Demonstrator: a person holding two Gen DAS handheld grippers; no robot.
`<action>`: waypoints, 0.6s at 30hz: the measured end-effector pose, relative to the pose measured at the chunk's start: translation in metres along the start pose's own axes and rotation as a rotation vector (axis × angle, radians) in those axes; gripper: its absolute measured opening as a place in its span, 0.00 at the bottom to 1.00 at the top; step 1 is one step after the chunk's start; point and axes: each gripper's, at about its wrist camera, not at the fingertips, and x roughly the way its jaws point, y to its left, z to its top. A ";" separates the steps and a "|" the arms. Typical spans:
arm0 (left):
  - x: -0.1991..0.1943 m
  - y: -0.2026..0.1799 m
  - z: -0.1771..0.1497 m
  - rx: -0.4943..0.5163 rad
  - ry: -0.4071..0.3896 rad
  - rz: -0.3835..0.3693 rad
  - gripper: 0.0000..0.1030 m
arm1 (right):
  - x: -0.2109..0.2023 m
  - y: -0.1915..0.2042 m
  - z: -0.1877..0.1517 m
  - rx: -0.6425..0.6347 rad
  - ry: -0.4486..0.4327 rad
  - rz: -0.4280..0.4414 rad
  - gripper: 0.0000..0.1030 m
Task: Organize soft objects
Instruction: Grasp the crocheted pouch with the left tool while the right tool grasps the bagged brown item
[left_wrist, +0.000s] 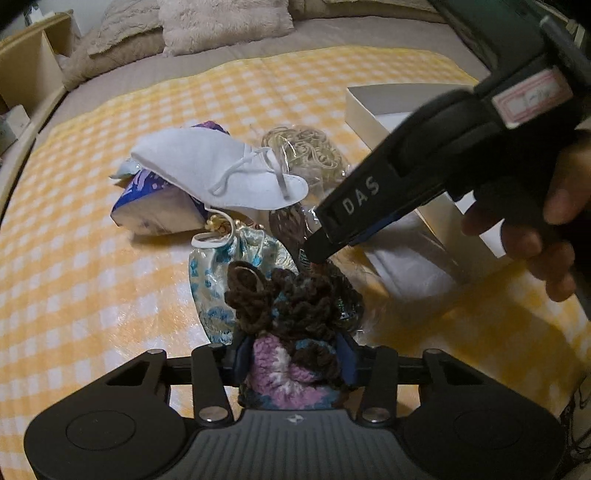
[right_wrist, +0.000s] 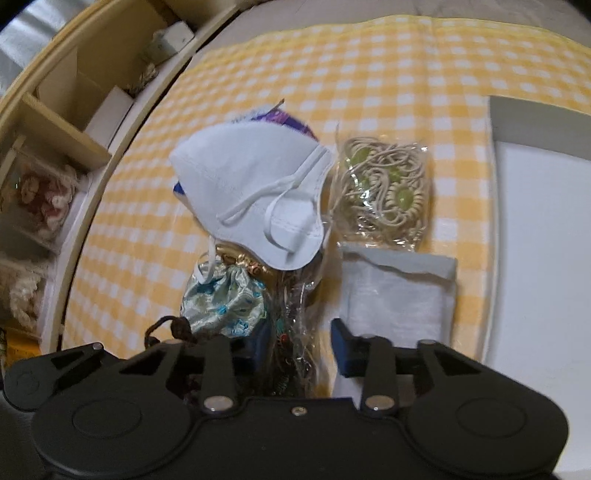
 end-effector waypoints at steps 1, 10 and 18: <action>0.001 0.002 0.000 -0.003 0.001 -0.008 0.44 | 0.003 0.000 0.000 -0.009 0.009 -0.007 0.30; 0.000 0.029 -0.010 -0.145 0.003 -0.093 0.39 | 0.019 0.015 -0.005 -0.104 0.056 -0.008 0.16; -0.038 0.058 -0.016 -0.304 -0.123 -0.080 0.38 | -0.018 0.033 -0.009 -0.212 -0.047 -0.004 0.12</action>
